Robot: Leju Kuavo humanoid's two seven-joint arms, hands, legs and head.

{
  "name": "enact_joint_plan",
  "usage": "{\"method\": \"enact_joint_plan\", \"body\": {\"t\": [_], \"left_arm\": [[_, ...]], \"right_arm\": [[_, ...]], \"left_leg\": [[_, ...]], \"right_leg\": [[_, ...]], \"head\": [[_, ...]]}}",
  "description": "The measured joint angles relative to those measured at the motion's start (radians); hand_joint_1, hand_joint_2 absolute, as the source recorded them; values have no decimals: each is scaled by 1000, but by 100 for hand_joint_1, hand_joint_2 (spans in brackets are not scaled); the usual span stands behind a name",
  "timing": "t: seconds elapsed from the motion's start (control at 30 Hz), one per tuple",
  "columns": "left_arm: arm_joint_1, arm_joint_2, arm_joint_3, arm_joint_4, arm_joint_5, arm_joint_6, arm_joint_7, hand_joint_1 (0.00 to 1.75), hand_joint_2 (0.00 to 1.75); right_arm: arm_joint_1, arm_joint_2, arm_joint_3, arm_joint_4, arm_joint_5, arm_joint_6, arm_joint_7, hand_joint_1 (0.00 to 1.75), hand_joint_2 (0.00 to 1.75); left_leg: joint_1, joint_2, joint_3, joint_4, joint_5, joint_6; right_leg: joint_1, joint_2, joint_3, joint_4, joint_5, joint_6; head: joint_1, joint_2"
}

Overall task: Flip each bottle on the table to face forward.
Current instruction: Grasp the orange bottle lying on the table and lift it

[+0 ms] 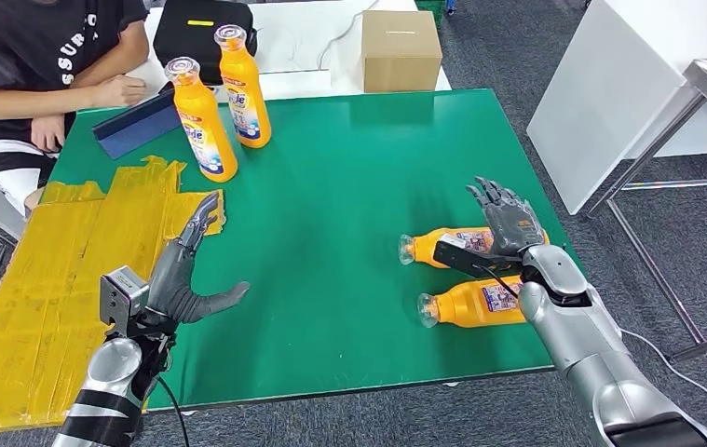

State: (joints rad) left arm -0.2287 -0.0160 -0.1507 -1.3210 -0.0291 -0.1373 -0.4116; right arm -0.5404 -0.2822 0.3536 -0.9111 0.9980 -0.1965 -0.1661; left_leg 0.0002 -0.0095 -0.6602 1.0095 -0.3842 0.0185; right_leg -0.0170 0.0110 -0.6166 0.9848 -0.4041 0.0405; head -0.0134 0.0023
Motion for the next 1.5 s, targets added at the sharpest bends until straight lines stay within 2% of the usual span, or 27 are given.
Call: {"method": "enact_joint_plan", "body": {"t": [0.47, 0.67, 0.9, 1.1, 1.5], "left_arm": [[-2, 0, 0, 42, 21, 5, 0, 0, 175], [-3, 0, 0, 58, 29, 8, 0, 0, 175], [-6, -1, 0, 77, 34, 10, 0, 0, 175], [-9, -2, 0, 89, 38, 12, 0, 0, 175], [-10, -7, 0, 93, 39, 13, 0, 0, 175]], "right_arm": [[-56, -35, 34, 122, -52, 182, -61, 0, 175], [-85, -55, 72, 174, -66, 229, -67, 0, 175], [-116, -64, 106, 244, -79, 239, -49, 0, 175], [-136, -65, 128, 298, -60, 203, 0, 0, 175], [-147, -64, 146, 329, -56, 196, 7, 0, 175]], "left_leg": [[0, 0, 0, 0, 0, 0], [0, 0, 0, 0, 0, 0], [0, 0, 0, 0, 0, 0], [0, 0, 0, 0, 0, 0], [0, 0, 0, 0, 0, 0]], "right_leg": [[0, 0, 0, 0, 0, 0], [0, 0, 0, 0, 0, 0], [0, 0, 0, 0, 0, 0], [0, 0, 0, 0, 0, 0], [0, 0, 0, 0, 0, 0]], "head": [[0, 0], [0, 0], [0, 0], [0, 0], [0, 0]]}}
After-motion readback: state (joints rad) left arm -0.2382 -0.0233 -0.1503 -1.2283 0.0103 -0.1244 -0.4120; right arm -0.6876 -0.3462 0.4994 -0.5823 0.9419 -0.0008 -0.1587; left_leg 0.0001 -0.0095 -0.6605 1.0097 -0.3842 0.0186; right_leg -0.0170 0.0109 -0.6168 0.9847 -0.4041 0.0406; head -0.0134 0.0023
